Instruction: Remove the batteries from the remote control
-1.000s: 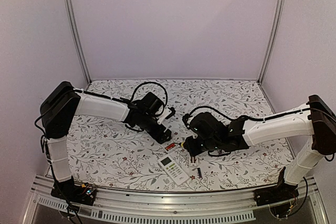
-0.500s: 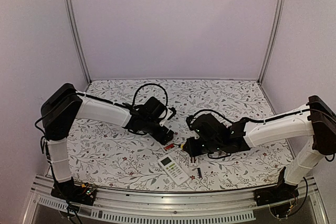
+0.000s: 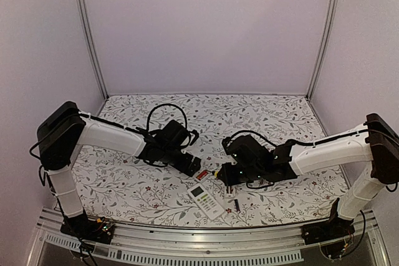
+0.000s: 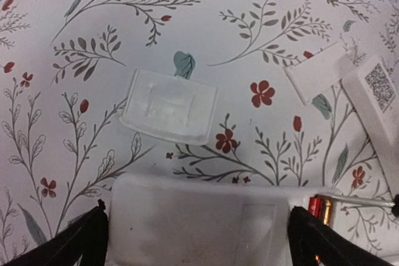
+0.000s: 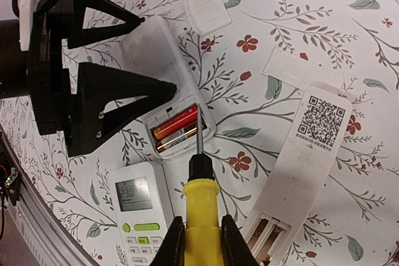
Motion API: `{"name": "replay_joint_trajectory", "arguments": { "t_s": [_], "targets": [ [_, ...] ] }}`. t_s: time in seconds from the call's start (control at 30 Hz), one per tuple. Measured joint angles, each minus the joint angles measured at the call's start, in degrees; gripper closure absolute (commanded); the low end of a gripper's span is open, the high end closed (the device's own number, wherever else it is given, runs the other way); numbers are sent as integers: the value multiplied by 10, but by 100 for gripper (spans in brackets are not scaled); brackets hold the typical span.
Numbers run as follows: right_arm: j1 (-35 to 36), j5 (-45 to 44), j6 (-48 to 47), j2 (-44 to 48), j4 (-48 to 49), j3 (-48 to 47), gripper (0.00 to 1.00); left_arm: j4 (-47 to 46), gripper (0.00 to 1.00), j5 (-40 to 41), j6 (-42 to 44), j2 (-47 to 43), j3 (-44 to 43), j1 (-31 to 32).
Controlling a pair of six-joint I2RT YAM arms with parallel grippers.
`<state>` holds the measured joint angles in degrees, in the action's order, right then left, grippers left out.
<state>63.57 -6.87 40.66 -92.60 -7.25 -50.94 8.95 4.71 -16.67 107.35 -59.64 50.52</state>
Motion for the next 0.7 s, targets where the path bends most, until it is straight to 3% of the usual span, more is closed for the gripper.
{"name": "replay_joint_trajectory", "arguments": {
  "t_s": [0.33, 0.7],
  "targets": [
    [2, 11, 3, 0, -5, 0, 100, 21, 0, -7, -1, -38, 35, 10],
    [2, 12, 2, 0, -7, 0, 100, 79, 0, 59, 36, -55, 28, 71]
  ]
}}
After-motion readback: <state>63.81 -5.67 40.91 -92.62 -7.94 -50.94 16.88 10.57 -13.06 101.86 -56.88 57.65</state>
